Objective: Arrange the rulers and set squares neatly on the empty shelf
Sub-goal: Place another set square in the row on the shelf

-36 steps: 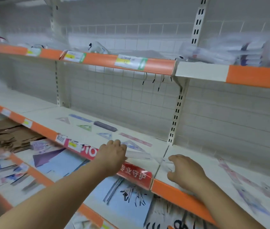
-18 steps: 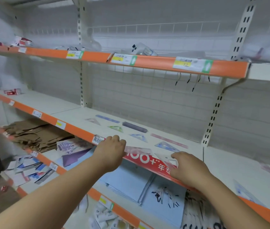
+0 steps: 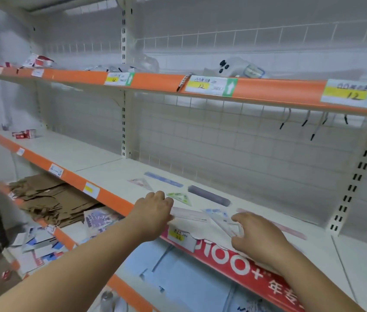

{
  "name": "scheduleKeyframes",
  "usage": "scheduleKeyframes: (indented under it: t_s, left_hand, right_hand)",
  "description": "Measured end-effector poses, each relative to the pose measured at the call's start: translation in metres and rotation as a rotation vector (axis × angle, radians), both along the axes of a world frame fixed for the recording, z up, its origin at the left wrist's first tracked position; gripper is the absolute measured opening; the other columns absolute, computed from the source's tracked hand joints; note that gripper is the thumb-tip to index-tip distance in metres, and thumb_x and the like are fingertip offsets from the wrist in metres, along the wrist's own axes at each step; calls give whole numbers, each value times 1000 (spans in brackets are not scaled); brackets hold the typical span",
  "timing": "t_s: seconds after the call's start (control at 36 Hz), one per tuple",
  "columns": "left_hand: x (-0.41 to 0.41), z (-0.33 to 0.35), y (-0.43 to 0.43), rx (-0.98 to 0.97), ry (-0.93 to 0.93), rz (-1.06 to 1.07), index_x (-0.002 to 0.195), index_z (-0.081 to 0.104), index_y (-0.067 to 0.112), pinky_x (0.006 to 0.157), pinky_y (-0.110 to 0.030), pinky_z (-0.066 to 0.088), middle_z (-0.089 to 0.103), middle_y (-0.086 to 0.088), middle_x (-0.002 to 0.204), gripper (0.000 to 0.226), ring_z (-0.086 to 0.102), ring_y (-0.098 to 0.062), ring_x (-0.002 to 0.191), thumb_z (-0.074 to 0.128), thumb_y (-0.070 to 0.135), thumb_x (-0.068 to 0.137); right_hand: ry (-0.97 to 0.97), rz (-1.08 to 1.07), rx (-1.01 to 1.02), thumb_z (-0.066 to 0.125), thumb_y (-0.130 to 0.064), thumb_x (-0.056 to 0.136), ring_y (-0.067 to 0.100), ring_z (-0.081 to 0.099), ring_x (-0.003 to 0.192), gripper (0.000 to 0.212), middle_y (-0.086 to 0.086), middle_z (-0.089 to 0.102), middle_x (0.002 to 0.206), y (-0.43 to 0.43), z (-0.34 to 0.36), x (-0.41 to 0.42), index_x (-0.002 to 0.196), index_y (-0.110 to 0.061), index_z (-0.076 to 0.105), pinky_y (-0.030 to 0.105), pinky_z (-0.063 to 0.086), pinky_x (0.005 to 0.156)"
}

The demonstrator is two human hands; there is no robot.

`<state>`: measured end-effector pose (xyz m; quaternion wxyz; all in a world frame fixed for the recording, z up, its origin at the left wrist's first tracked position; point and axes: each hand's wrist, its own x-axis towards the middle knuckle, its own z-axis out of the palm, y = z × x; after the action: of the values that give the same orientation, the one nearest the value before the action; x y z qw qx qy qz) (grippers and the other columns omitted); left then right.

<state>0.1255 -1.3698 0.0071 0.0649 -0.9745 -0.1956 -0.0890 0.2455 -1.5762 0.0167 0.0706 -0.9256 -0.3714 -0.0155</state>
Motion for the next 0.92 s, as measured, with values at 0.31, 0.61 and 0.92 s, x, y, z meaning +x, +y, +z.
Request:
scheduleKeyframes:
  t_s: [0.31, 0.61, 0.92]
  left_hand:
    - [45, -6, 77, -59, 45, -37, 132, 45, 15, 89, -34, 43, 47, -6, 126, 39, 46, -24, 115, 42, 38, 100]
    - [75, -21, 131, -78, 138, -226, 130, 48, 15, 91, -36, 45, 47, -7, 123, 36, 47, -24, 113, 43, 34, 100]
    - [91, -29, 186, -57, 205, -450, 131, 48, 16, 94, -37, 42, 48, -8, 126, 36, 46, -25, 117, 43, 34, 100]
  right_hand:
    - [47, -40, -21, 55, -30, 81, 16, 56, 108, 41, -7, 57, 125, 55, -3, 34, 121, -23, 54, 31, 49, 86]
    - [121, -144, -17, 55, -23, 84, 19, 56, 112, 41, 0, 58, 126, 96, -13, 37, 125, -16, 52, 33, 47, 95]
    - [134, -231, -96, 52, -15, 89, 14, 44, 127, 54, -5, 42, 144, 134, -19, 18, 141, -23, 39, 23, 37, 103]
